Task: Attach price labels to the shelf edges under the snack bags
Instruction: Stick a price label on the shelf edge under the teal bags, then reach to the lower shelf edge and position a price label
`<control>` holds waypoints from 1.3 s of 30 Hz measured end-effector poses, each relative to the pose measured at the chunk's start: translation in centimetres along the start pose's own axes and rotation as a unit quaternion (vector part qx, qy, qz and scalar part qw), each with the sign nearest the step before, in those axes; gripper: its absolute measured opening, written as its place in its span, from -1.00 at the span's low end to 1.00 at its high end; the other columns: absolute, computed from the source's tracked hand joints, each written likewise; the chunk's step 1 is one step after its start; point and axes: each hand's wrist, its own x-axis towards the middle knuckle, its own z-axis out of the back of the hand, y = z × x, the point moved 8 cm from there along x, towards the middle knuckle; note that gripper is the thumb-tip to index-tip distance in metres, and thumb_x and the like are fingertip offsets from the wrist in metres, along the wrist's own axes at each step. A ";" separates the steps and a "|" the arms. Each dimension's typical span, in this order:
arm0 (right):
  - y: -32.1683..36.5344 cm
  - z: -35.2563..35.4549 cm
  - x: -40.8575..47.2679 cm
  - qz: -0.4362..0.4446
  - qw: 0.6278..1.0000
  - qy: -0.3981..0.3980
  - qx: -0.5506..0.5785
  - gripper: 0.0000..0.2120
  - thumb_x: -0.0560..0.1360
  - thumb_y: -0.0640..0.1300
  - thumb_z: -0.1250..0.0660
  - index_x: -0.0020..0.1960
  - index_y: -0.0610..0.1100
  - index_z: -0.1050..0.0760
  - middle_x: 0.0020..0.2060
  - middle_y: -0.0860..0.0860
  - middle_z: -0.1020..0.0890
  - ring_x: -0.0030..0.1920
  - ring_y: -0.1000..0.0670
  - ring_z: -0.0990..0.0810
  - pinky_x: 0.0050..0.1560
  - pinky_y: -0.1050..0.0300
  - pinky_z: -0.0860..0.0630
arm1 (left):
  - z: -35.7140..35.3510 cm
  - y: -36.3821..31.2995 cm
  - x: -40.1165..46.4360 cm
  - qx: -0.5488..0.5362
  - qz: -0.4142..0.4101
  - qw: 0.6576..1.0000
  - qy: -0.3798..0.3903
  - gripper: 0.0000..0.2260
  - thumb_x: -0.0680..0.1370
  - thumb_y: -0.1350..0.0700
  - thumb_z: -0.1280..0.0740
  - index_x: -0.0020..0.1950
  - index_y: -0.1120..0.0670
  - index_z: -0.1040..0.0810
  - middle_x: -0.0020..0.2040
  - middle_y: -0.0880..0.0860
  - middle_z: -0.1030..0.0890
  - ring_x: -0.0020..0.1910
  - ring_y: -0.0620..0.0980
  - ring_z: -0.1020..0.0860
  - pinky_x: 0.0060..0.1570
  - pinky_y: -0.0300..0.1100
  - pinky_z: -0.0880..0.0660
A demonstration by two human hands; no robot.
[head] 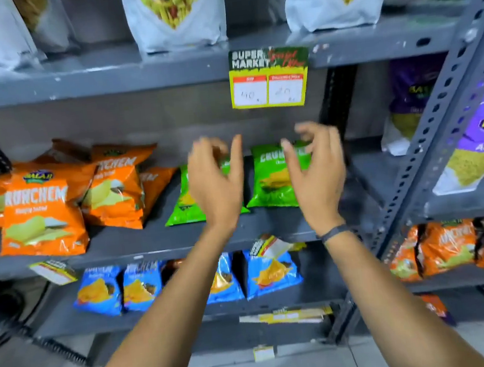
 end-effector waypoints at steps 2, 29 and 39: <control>-2.8 -2.2 -4.7 -0.011 0.994 0.100 -0.036 -0.84 0.51 -0.11 -0.34 0.05 -0.14 -0.50 -0.06 -0.12 -0.58 -0.07 -0.15 -0.56 -0.02 0.01 -0.48 | -1.9 6.1 -5.6 0.051 0.132 0.981 0.132 -0.70 0.56 0.00 -0.31 -0.26 0.19 -0.49 -0.30 0.20 -0.61 -0.27 0.19 -0.56 -0.22 0.04 -0.49; -12.6 -10.7 -14.2 -0.107 0.877 0.442 -0.157 -0.91 0.41 -0.06 -0.43 -0.15 -0.07 -0.59 -0.14 -0.05 -0.70 -0.01 -0.13 -0.60 0.04 0.02 -0.47 | -8.1 15.7 -13.4 0.266 -0.011 0.822 0.504 -0.80 0.59 -0.01 -0.22 -0.05 0.07 -0.56 0.01 0.10 -0.66 0.04 0.17 -0.59 -0.16 -0.09 -0.52; -12.2 -11.6 -15.3 0.029 0.822 0.463 -0.331 -0.86 0.23 -0.12 -0.51 -0.37 -0.08 -0.56 -0.42 0.00 -0.67 -0.22 -0.11 -0.62 -0.15 0.06 -0.49 | -10.5 15.4 -14.7 0.434 -0.143 0.708 0.538 -0.80 0.58 0.11 -0.23 -0.02 0.14 -0.62 -0.05 0.14 -0.71 -0.04 0.16 -0.66 -0.16 -0.18 -0.49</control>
